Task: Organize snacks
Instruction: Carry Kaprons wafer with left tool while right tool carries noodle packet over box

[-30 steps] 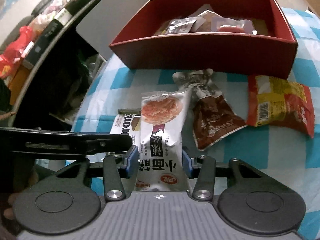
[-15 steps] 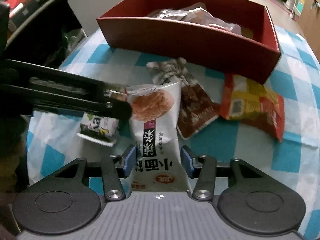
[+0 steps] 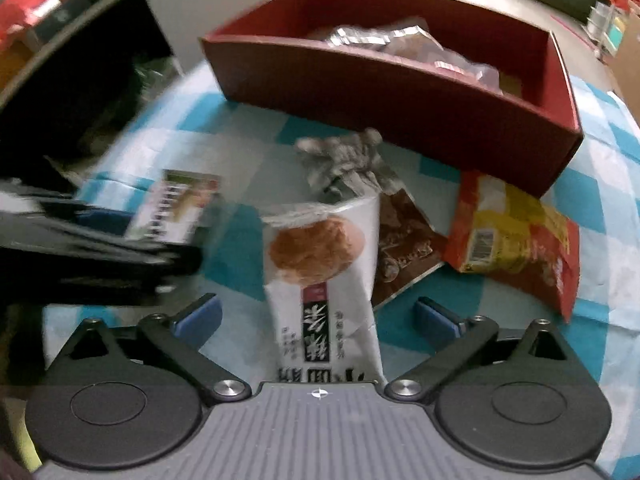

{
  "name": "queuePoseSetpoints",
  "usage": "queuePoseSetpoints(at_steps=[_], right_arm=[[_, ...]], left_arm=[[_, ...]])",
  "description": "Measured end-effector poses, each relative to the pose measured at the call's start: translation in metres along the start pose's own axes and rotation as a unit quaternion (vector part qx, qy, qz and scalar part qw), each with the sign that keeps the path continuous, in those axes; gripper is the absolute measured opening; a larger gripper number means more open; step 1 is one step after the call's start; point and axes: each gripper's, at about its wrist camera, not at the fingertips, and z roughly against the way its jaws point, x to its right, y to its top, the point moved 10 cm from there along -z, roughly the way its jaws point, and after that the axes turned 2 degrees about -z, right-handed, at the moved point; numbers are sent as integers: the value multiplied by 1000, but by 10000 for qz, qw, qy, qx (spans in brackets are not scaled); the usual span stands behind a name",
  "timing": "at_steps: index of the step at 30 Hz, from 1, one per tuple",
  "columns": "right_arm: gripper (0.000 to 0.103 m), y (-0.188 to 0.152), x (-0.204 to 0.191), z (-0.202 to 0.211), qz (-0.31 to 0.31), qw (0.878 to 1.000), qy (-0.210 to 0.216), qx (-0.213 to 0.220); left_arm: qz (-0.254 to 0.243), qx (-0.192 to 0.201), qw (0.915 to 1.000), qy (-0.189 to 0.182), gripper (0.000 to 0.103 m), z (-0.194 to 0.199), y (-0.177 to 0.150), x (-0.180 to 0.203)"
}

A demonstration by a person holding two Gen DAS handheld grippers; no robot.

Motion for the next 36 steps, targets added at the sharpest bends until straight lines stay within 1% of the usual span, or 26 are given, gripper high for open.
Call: queuePoseSetpoints(at_steps=[2,4,7,9,10,11,14,17,19,21,24,27,29,33,36], right_arm=[[103,-2,-1,-6,189,9991,-379,52],[103,-4,-1,-5,178,9991,-362,102],[102,-8,4,-1,273,9986,-454,-78],[92,-11,7,7,179,9986,-476,-142],[80,-11,6,12,206,9984,-496,-153],[65,-13,2,14,284,9984,-452,-179],[58,-19,-6,18,338,9984,-354,-283],[55,-16,-4,25,-162,9996,45,-216],[55,-13,-1,31,-451,9985,268,-120],[55,-12,3,36,-644,9971,395,-44],[55,-6,10,48,-950,9936,580,189],[55,4,13,60,-1161,9892,783,430],[55,12,15,67,-1188,9875,855,579],[55,31,24,79,-1259,9836,972,850],[55,48,34,78,-1348,9804,1032,1001]], left_arm=[[-25,-26,10000,-48,52,0,-1,2],[-28,-36,9999,-105,52,1,0,2],[-41,-52,9998,-166,52,3,-1,3],[-10,-108,9992,-389,52,6,-2,7],[14,-130,9987,-499,52,7,-2,9],[22,-132,9985,-537,52,8,-1,10],[-27,-74,9979,-649,52,14,0,16],[-96,-36,9967,-799,52,20,0,23],[-15,-7,9958,-916,52,22,2,24],[104,22,9940,-1087,52,28,6,24],[204,215,9914,-1277,52,40,16,25],[250,418,9882,-1452,52,53,30,30],[250,541,9864,-1529,52,60,40,34],[316,713,9840,-1600,52,65,61,37],[298,823,9843,-1533,52,65,81,40]])
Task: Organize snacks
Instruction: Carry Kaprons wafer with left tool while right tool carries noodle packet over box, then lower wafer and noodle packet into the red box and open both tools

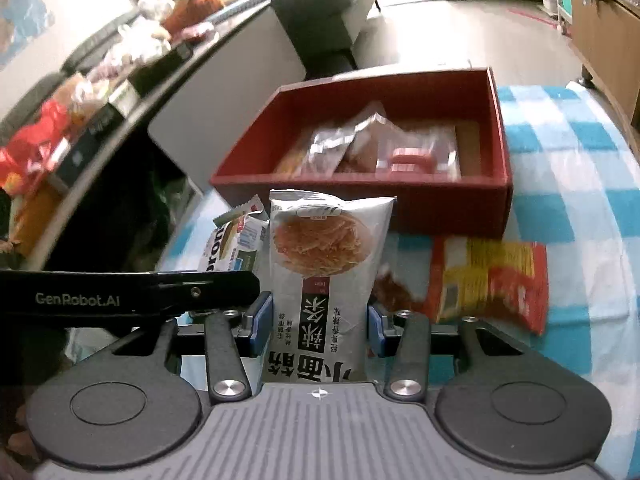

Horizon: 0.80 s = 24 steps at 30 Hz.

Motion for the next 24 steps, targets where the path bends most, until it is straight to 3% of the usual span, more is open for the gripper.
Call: queuePoseSetpoints(at_steps=[14,24], right_arm=[[56,95,27,-30,-22,9992,-7,411],[58,119,42,-69,191,9991,-275,257]], left_arm=[[-413,542,9969,402,52,-47,100,15],[-532,504,9939,824,52,-85,120,4]])
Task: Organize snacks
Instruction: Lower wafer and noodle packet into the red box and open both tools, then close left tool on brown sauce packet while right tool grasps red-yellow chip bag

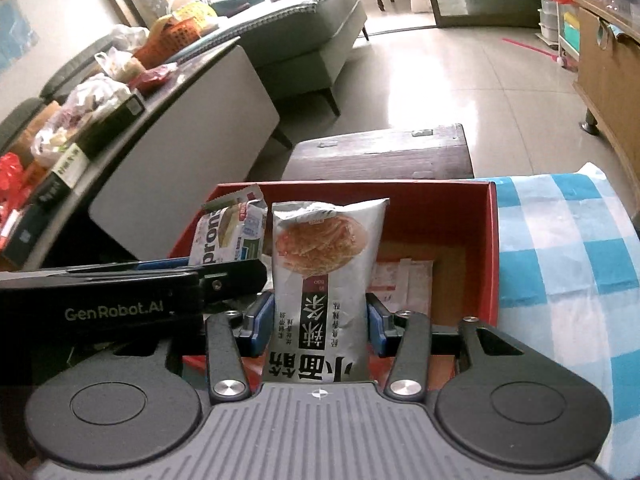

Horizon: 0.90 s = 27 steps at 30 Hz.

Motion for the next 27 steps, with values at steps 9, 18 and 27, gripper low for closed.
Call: queuePoseSetpoints(at_steps=[9,18,27], right_arm=[[67,-2,12,-21,122,9994,-288,-175],[74,-2,16,-8,146,9987,-476,-80],[88,-48,13,60,202,9990,-389,-80]], left_arm=[[-77,-94,9994,328,53,-15,-3,-8],[-96,-83,9993,338,57,-3,-7,-10],[-61,-486,9986,177,64,42,-74,-18]])
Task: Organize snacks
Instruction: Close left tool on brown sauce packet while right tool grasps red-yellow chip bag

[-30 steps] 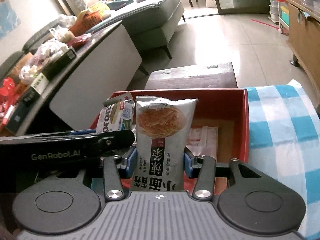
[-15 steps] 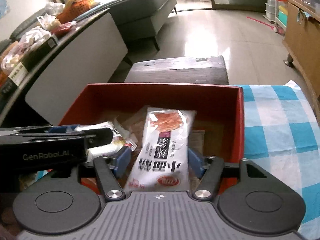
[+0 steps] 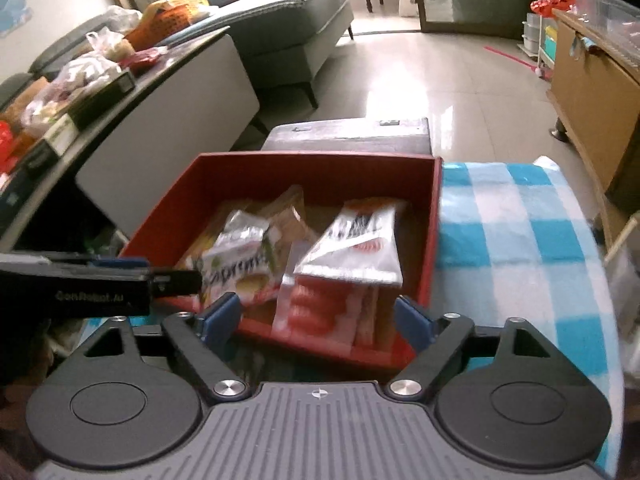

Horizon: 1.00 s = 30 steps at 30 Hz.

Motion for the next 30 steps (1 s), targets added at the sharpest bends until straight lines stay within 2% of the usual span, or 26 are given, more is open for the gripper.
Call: queuePoseSetpoints(at_steps=[4,6,10,11,14,16,17,18,19,21,24,27,29,30], right_arm=[[89,-25,16,12,-92,9997,-103,-184],[89,-32,26,9,-103,9994,-177,-287],[89,-45,44,-14,-267,9969,-404,-613],[89,-46,49,-20,-339,9962,-460,-655],[89,-45,57,-29,-581,9957,-392,-609],[92,-42,68,-35,-520,9955,-547,-568],[92,-48,74,-41,-629,9939,-506,-751],[93,-54,76,-45,-694,9930,-411,-857],[93,-55,74,-44,-475,9948,-411,-807],[93,-65,69,-42,-140,9941,-511,-951],[96,-99,45,-32,503,9889,-410,-1334],[100,-144,9,-21,1492,9746,-346,-1633],[98,-169,-12,-10,1712,9671,-9,-1882],[98,-177,-19,-4,1732,9645,196,-1982]], left_arm=[[457,-406,9971,-446,64,1,-35,13],[702,-596,9946,-473,64,-7,-49,22],[1632,-946,9816,-307,64,-39,-66,34],[1882,-960,9771,-258,68,-46,-69,38],[2172,-645,9736,287,68,-50,-61,45],[1962,-621,9765,640,65,-55,-60,51],[1723,-579,9801,798,61,-56,-60,56],[1466,-568,9838,859,60,-56,-62,59],[1138,-516,9885,857,60,-54,-63,62],[848,-513,9921,766,60,-48,-69,60],[473,-748,9937,693,61,-35,-84,47],[-32,-900,9927,799,62,-19,-101,28],[-267,-999,9910,853,60,-11,-108,19],[-232,-985,9917,799,60,-8,-111,15]])
